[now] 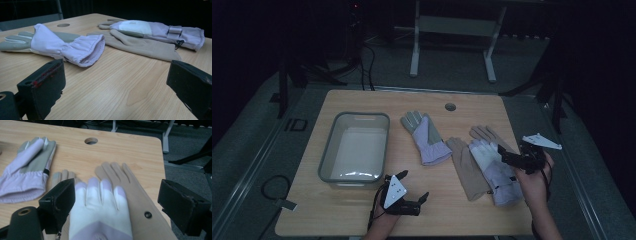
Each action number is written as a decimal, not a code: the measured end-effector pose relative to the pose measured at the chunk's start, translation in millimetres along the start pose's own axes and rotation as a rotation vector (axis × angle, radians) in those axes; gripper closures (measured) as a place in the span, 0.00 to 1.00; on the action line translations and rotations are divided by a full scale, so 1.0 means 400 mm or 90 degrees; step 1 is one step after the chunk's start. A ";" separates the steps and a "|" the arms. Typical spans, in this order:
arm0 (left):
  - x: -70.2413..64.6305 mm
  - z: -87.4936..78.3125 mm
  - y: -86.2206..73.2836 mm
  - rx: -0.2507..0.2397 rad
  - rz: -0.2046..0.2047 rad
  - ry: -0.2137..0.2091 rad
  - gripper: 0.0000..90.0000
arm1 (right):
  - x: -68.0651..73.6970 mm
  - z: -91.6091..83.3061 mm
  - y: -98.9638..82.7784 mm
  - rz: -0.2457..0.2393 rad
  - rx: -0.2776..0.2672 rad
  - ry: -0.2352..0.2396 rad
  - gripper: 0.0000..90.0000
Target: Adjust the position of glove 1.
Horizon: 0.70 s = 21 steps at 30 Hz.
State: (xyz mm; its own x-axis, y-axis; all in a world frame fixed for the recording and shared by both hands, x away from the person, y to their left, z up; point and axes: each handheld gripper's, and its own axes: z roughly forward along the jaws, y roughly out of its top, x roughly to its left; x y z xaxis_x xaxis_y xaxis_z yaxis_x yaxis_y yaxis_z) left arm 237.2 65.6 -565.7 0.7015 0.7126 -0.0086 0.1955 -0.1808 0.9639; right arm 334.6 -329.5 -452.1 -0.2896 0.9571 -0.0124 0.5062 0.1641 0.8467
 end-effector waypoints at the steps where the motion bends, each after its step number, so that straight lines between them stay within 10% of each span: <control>1: 0.000 0.000 0.000 0.000 0.001 0.000 0.02 | 0.005 0.004 0.008 -0.004 0.002 0.005 0.16; 21: -0.001 0.000 0.000 -0.001 0.002 -0.002 0.02 | 0.134 0.116 0.125 -0.059 0.026 0.090 0.29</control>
State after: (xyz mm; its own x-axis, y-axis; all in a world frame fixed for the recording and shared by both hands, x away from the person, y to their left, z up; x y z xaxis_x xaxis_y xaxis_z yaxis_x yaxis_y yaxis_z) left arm 236.9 65.4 -565.8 0.7041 0.7100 -0.0068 0.1920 -0.1813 0.9645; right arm 382.2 -258.9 -435.1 -0.4467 0.8946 -0.0126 0.5034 0.2630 0.8230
